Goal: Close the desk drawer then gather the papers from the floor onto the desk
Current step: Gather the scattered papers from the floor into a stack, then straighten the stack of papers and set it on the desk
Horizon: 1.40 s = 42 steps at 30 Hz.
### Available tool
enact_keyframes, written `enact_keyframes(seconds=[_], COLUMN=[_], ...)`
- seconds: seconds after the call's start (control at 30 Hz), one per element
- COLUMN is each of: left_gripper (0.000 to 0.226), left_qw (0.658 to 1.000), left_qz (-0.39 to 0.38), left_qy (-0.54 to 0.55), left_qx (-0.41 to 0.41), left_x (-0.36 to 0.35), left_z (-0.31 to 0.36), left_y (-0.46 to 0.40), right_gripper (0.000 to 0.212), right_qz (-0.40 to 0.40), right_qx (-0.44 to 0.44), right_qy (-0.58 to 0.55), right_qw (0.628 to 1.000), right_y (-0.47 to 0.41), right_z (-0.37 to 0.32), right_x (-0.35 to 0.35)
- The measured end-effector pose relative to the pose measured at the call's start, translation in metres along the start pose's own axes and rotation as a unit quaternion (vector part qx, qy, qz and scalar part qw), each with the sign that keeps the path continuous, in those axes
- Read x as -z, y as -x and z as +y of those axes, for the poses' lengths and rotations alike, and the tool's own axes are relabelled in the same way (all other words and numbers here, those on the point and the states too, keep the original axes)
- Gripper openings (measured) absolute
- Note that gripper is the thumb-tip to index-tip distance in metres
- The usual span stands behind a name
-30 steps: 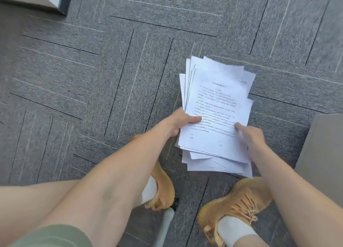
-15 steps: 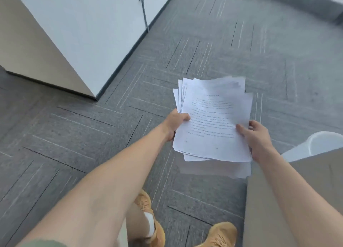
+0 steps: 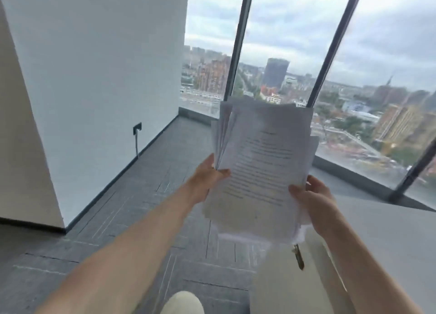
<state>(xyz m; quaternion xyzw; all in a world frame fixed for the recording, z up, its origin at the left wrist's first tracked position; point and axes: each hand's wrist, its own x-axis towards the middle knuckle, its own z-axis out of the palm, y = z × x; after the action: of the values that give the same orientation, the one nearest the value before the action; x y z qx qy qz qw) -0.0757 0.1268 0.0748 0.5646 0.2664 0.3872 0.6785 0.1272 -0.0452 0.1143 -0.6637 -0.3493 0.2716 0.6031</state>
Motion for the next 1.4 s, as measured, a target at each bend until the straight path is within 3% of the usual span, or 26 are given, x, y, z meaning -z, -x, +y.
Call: enact_keyframes(seconds=[0.2, 0.3, 0.4, 0.6, 0.73, 1.07, 1.33, 1.4], left_gripper=[0.044, 0.039, 0.036, 0.032, 0.033, 0.053, 0.045, 0.033], left_qw=[0.986, 0.969, 0.957, 0.955, 0.946, 0.907, 0.878, 0.869], left_qz=[-0.145, -0.232, -0.277, -0.281, -0.304, -0.413, -0.472, -0.488], left_qy=[0.085, 0.087, 0.081, 0.014, 0.017, 0.07, 0.066, 0.057], left_qx=[0.005, 0.011, -0.006, -0.092, -0.11, -0.031, 0.044, 0.049], left_x=[-0.09, -0.14, -0.194, -0.301, -0.355, -0.442, -0.503, -0.516], left_z=[0.052, 0.068, 0.08, 0.081, 0.073, 0.024, -0.007, -0.012], left_y=[0.047, 0.067, 0.09, 0.139, 0.169, 0.246, 0.322, 0.338], right_gripper=[0.036, 0.025, 0.027, 0.029, 0.037, 0.037, 0.04, 0.039], right_qz=[0.08, 0.112, 0.164, 0.327, 0.411, 0.536, 0.612, 0.626], right_qx=[0.06, 0.067, 0.088, 0.11, 0.101, 0.048, 0.033, 0.023], right_qy=[-0.037, -0.045, -0.017, 0.087, 0.091, 0.067, 0.086, 0.082], right_qw=[0.994, 0.99, 0.982, 0.934, 0.901, 0.84, 0.786, 0.775], right_y=[0.099, 0.147, 0.193, 0.267, 0.308, 0.414, 0.493, 0.508], right_z=[-0.058, -0.076, -0.091, -0.101, -0.094, -0.074, -0.045, -0.037], right_x=[0.097, 0.147, 0.186, 0.23, 0.251, 0.298, 0.335, 0.343])
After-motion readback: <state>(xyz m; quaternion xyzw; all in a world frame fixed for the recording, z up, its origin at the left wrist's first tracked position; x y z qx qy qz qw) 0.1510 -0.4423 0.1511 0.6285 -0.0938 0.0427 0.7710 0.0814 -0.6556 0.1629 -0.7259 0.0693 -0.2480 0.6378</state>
